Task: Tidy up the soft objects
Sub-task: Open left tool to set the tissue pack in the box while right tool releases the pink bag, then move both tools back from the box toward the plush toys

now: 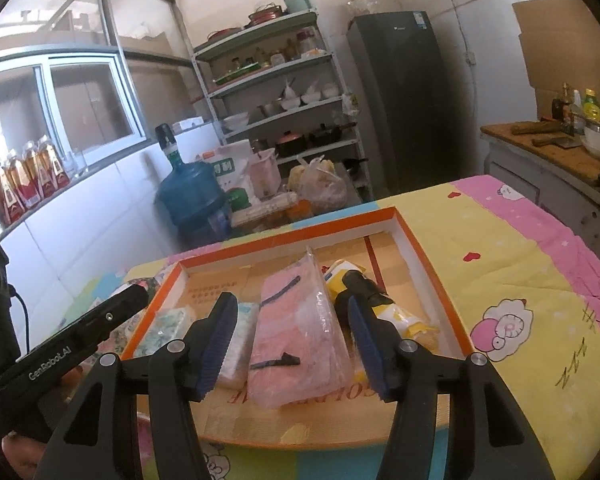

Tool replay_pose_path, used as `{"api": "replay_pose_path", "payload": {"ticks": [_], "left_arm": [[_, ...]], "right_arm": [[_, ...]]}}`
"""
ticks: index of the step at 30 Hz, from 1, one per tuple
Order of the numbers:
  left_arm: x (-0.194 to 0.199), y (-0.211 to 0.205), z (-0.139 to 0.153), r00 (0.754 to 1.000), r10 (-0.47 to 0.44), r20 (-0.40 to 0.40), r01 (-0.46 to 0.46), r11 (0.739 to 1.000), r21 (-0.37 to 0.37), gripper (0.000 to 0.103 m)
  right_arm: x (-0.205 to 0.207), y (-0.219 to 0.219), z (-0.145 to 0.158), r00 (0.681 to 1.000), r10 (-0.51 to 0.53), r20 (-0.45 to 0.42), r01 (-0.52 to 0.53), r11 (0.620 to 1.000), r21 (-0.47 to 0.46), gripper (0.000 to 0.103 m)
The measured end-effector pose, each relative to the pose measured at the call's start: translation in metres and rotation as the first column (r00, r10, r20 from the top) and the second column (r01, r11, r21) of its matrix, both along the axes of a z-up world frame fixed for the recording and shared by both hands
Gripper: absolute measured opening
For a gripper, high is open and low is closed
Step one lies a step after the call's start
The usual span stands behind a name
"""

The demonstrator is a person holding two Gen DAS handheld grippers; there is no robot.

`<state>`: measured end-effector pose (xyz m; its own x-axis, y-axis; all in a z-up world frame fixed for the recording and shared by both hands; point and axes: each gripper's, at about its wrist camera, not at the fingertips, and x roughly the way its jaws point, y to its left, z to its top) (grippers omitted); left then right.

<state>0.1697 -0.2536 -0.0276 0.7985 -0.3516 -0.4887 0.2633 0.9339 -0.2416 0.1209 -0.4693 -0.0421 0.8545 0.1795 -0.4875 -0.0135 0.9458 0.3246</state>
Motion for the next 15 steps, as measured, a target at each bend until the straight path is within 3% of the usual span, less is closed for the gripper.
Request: {"api": "replay_pose_path", "payload": {"ticks": [10, 15], "left_arm": [[-0.021, 0.008, 0.015, 0.999, 0.024, 0.042, -0.025, 0.999, 0.035, 0.057], [-0.035, 0.016, 0.022, 0.996, 0.050, 0.071, -0.054, 0.997, 0.061, 0.075]], "right_arm": [[-0.018, 0.012, 0.018, 1.000, 0.003, 0.030, -0.002, 1.000, -0.018, 0.060], [-0.028, 0.020, 0.025, 0.999, 0.007, 0.041, -0.006, 1.000, -0.023, 0.060]]}}
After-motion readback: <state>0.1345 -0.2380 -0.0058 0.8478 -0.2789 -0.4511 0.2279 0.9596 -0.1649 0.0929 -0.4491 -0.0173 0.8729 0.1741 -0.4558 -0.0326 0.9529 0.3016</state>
